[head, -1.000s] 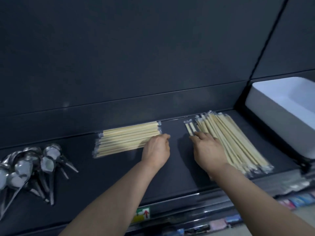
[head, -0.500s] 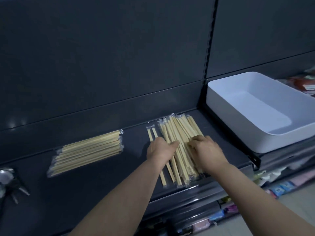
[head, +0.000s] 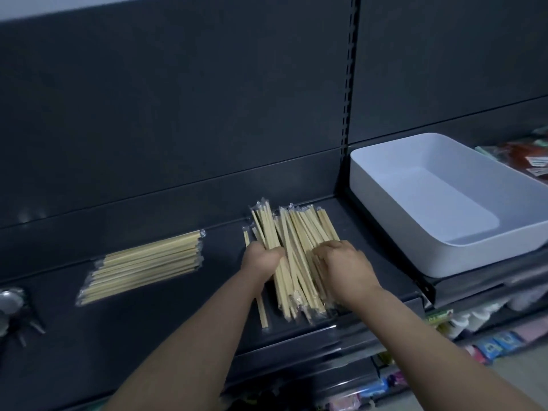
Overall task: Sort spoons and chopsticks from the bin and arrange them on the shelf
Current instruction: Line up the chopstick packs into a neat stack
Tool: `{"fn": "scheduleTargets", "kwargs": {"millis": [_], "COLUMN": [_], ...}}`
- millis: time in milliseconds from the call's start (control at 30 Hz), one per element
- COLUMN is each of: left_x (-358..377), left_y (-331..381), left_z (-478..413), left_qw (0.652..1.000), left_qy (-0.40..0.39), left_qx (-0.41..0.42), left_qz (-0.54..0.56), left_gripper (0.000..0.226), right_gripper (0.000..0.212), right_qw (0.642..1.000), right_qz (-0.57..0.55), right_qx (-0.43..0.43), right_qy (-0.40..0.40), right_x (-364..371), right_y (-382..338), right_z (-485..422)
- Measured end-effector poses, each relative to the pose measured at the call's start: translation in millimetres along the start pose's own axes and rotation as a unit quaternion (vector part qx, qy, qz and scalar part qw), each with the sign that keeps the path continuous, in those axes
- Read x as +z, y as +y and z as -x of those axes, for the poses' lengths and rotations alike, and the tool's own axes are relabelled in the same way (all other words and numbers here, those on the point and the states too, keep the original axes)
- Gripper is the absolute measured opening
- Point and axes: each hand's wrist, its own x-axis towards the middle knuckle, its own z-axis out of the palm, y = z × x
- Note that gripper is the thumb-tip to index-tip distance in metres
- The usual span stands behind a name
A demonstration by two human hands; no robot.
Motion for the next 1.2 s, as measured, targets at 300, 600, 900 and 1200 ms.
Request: {"fn": "scheduleTargets", "kwargs": {"millis": [300, 600, 900, 1200], "left_x": [-30.2, -41.2, -100.6, -142.9], "left_y": [11.2, 14.6, 21.8, -20.0], "left_z": [22.8, 26.2, 49.2, 48.0], "left_qw": [0.977, 0.96, 0.932, 0.947], "left_qy": [-0.044, 0.015, 0.014, 0.0], "left_qx": [0.161, 0.276, 0.282, 0.251], "left_qz": [0.13, -0.037, 0.228, 0.2], "left_gripper": [0.017, 0.032, 0.022, 0.016], "right_gripper": [0.079, 0.06, 0.069, 0.033], "right_qw": [0.906, 0.908, 0.917, 0.888], "right_qz": [-0.398, -0.401, -0.383, -0.443], "right_qx": [0.032, 0.021, -0.104, -0.04], "right_qy": [-0.141, -0.119, -0.027, -0.113], "right_x": [-3.4, 2.6, 9.9, 49.2], "right_y": [-35.6, -61.0, -132.0, -173.5], "right_z": [-26.7, -30.1, -31.3, -24.3]}}
